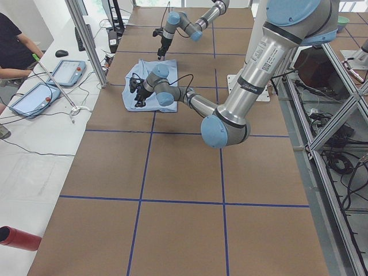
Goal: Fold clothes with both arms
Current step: 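Move the right gripper to the folded corner nearest it and grasp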
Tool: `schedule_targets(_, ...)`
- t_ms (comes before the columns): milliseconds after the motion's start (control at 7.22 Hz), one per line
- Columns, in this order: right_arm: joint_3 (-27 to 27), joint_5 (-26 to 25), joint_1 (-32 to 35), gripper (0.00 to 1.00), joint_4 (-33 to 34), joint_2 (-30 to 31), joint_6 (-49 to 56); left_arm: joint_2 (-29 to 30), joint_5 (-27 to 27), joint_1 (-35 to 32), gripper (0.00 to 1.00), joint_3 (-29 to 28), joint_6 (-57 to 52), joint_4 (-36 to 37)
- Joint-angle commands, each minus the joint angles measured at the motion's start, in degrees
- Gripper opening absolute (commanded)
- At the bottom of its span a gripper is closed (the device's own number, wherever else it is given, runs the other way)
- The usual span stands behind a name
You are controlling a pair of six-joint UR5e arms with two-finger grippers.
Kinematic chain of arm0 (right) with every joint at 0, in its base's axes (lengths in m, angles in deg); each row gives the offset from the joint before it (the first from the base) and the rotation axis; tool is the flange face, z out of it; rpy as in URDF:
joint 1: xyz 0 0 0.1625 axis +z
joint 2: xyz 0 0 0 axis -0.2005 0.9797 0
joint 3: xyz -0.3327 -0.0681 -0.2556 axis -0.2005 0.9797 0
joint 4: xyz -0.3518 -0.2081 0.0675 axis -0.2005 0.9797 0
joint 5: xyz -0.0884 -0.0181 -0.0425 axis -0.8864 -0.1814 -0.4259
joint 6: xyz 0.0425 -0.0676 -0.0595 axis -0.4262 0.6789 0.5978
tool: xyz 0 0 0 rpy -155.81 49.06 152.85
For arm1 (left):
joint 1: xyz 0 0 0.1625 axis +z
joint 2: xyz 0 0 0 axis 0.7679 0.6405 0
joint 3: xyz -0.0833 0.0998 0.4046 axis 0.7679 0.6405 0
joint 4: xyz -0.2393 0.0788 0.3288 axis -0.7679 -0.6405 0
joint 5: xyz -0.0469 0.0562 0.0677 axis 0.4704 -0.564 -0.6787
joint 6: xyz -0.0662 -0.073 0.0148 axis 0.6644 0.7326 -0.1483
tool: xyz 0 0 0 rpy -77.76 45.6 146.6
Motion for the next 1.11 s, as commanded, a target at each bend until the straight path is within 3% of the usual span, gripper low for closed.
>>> schedule_targets(0, -5.6, -0.3, -3.1, 0.76, 0.0, 5.4, -6.0, 0.0, 0.0, 0.0, 0.51, 0.0, -0.2, 0.0)
schedule_targets(554, -4.3, -0.6, -4.4, 0.70, 0.1, 5.6, -7.6, 0.0, -0.1, 0.1, 0.51, 0.0, -0.1, 0.0)
schedule_targets(692, -4.0, -0.6, -4.6, 0.53, 0.1, 5.5, -10.1, -0.1, -0.2, 0.1, 0.51, 0.0, -0.1, 0.1)
schedule_targets(831, -3.9, -0.5, -4.6, 0.21, 0.1, 5.4, -10.2, -0.1, -0.3, 0.1, 0.51, 0.0, -0.1, 0.1)
schedule_targets(969, -3.9, -0.5, -4.6, 0.01, 0.2, 5.2, -10.2, -0.1, -0.3, 0.1, 0.51, 0.0, -0.1, 0.1)
